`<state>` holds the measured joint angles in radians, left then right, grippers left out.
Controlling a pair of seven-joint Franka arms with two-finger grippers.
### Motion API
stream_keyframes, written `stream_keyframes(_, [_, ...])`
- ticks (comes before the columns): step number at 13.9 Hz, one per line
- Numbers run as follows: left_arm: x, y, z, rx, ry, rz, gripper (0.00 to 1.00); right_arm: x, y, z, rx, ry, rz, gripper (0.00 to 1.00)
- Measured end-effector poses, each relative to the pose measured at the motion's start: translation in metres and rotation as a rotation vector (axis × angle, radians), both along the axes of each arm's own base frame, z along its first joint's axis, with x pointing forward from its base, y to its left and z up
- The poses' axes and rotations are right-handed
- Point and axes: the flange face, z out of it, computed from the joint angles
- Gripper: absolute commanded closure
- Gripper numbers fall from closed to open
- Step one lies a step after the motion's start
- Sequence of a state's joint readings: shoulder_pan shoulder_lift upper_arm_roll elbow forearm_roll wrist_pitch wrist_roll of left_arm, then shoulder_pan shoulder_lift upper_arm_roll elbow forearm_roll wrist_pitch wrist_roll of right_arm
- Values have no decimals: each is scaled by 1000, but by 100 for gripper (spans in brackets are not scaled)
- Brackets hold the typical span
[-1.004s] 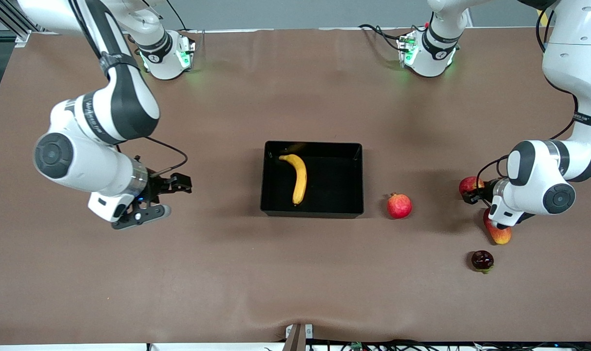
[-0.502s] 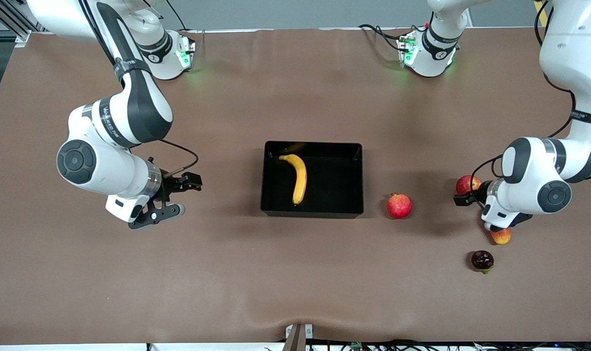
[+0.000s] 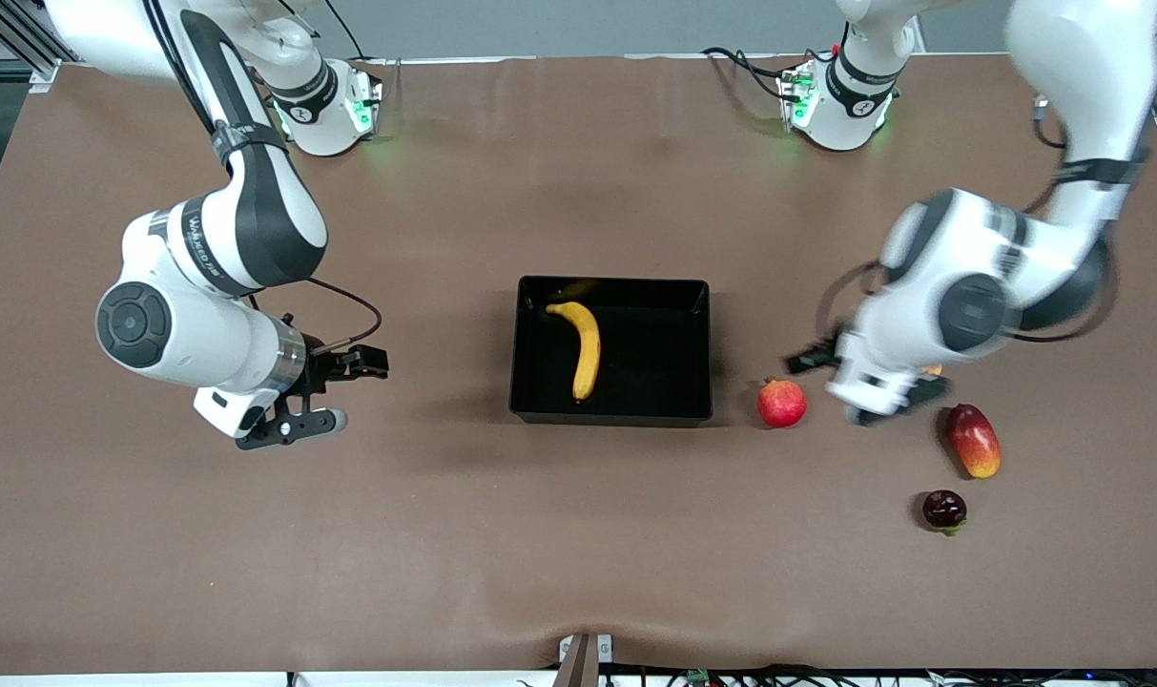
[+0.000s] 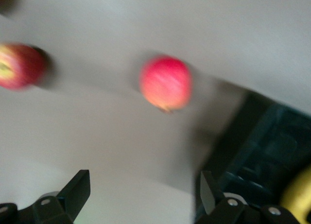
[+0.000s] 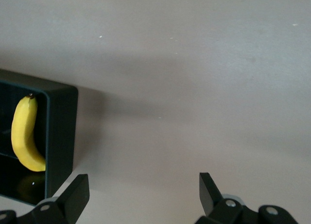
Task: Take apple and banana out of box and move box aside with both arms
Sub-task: 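Move the left gripper into the tray and grasp the yellow banana, then place the banana beside the fruits while the right gripper grips the tray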
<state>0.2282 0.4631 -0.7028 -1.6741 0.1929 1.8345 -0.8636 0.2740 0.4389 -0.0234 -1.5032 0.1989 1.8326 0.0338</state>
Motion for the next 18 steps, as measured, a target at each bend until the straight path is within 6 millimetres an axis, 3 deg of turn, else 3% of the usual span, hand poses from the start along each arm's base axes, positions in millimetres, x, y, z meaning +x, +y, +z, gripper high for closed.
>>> stream_keyframes(3, [-39, -114, -14, -37, -68, -16, 0, 11, -40, 3, -1, -7, -66, 0])
stream_keyframes(6, [-67, -188, -49, -43, -140, -50, 0, 19, -81, 4, 0, -9, -126, 0])
stream_keyframes(11, [-74, -258, -135, -13, -165, -42, 0, 19, -84, 4, 2, -5, -129, 0])
stream_keyframes(15, [-89, -296, -187, -9, -216, -43, 0, 17, -79, 3, 2, 10, -121, 0])
stream_keyframes(16, [-91, -299, -197, -14, -215, -39, 15, 17, -77, 2, 3, 11, -119, 0])
stream_keyframes(18, [-91, -300, -209, -32, -217, -34, 64, 16, -76, 2, 3, 13, -118, 0])
